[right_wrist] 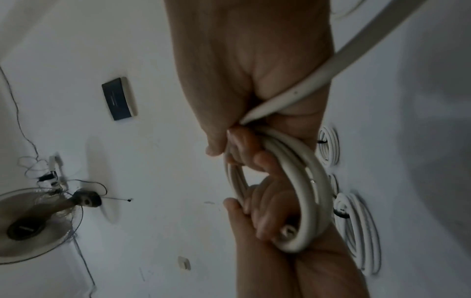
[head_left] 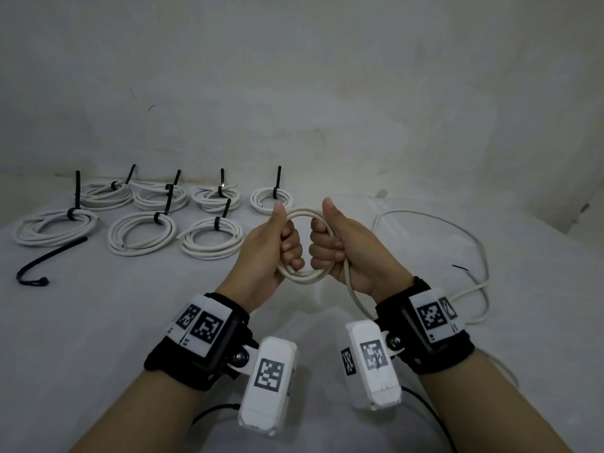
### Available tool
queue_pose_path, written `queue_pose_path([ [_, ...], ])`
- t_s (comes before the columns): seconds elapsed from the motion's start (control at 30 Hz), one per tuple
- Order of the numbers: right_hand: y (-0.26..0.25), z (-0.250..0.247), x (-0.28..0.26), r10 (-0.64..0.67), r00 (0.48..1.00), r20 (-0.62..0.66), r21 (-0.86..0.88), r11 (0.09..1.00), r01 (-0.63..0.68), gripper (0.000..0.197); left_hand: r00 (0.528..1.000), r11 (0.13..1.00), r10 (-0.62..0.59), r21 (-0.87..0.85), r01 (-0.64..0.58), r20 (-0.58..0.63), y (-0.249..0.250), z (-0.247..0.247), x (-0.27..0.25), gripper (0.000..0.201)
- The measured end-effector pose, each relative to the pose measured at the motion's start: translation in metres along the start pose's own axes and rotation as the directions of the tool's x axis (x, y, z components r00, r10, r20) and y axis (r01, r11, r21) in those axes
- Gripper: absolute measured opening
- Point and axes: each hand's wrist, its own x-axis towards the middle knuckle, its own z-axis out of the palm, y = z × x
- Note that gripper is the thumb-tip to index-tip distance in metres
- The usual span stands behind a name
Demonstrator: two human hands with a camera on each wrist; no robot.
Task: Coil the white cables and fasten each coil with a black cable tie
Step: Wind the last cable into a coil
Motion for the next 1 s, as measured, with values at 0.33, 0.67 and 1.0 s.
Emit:
queue_pose_path([
  [0.33, -0.004, 0.021, -0.007, -0.198, 0.967, -0.162, 0.31, 0.92, 0.24, 0.046, 0.639, 0.658, -0.738, 0.437, 0.613, 0.216, -0.011, 0.0, -0.016, 0.053],
  [0.67, 0.004, 0.027, -0.009, -0.37, 0.85, -0.375, 0.162, 0.877, 0.452, 0.045, 0.948, 0.93, -0.319, 0.188, 0.316, -0.015, -0.016, 0.001, -0.007, 0.01],
  [1.0, 0.009, 0.016, -0.003, -0.303, 0.749, -0.589, 0.098, 0.893, 0.438, 0.045, 0.996, 0.938, -0.026, 0.343, 0.056, -0.09, -0.002, 0.001, -0.005, 0.025],
])
